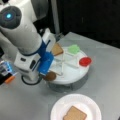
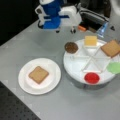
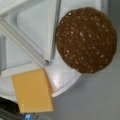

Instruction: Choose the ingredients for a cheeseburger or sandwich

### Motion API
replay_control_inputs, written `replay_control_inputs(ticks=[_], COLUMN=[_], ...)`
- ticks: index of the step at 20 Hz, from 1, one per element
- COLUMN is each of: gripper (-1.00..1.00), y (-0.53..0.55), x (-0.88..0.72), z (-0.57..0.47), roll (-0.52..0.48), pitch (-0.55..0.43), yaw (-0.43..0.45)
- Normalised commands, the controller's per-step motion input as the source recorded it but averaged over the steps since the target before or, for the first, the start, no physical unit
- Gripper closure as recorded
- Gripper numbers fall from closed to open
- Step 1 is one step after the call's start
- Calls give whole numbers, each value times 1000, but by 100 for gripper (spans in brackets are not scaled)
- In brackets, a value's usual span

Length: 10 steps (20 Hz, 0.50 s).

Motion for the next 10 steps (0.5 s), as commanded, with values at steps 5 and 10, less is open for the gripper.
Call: replay_control_inputs(ticks=[5,10], gripper=[-100,-100], y=[-360,-247], x=[382,296], z=[-140,16], roll=[469,474], pitch=[217,251], yaw=[32,-6])
